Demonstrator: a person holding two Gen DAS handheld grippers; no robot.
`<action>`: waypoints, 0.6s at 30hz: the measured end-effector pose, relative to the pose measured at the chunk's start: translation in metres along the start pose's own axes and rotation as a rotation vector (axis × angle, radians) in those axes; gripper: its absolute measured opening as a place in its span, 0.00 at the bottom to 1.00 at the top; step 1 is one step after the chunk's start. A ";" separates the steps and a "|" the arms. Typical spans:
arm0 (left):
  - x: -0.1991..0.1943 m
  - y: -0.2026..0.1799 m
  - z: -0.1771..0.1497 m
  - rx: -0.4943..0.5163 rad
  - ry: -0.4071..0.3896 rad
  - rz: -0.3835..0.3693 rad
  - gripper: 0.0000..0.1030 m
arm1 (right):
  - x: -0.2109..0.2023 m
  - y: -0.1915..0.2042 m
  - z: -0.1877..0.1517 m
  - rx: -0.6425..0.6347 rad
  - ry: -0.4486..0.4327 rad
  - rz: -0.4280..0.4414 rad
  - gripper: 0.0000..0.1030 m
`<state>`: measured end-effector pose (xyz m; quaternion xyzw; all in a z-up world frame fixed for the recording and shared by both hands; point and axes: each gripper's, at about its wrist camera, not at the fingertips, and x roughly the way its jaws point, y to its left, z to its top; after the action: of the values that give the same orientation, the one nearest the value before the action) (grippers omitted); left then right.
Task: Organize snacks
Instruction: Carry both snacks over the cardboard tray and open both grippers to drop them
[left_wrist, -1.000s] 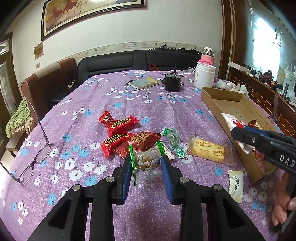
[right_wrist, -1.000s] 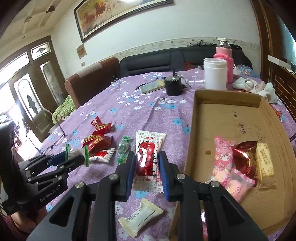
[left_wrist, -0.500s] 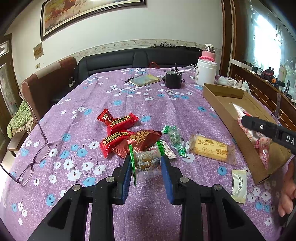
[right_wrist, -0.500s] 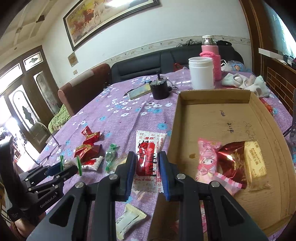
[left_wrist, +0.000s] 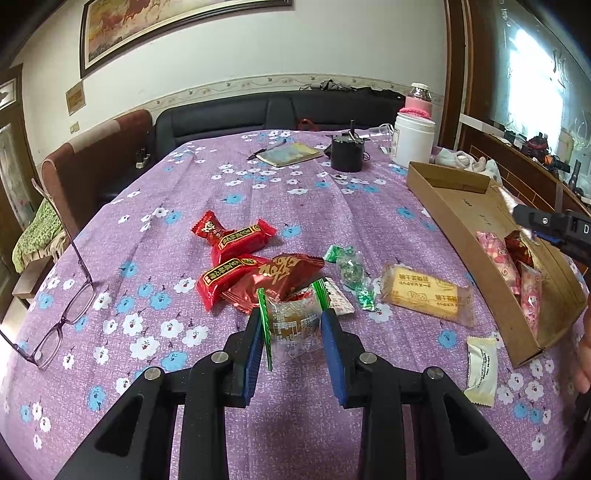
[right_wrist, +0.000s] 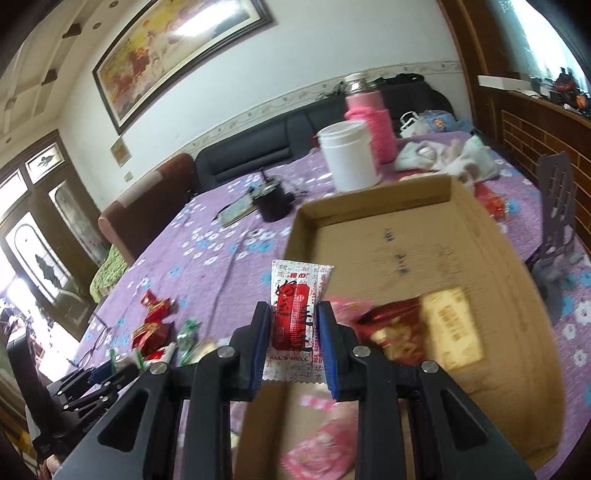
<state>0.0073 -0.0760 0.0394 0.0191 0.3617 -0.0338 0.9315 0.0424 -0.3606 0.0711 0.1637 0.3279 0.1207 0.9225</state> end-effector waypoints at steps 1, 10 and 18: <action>0.000 0.001 0.000 -0.001 -0.002 -0.001 0.32 | -0.001 -0.005 0.002 0.009 -0.005 -0.005 0.24; -0.004 -0.002 0.000 0.001 -0.013 -0.034 0.32 | 0.000 -0.046 0.012 0.120 0.001 -0.033 0.24; -0.029 -0.020 0.007 0.022 -0.031 -0.068 0.32 | -0.005 -0.063 0.012 0.177 -0.014 -0.057 0.25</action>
<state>-0.0112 -0.0950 0.0642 0.0165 0.3473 -0.0695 0.9350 0.0533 -0.4230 0.0588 0.2358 0.3352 0.0636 0.9099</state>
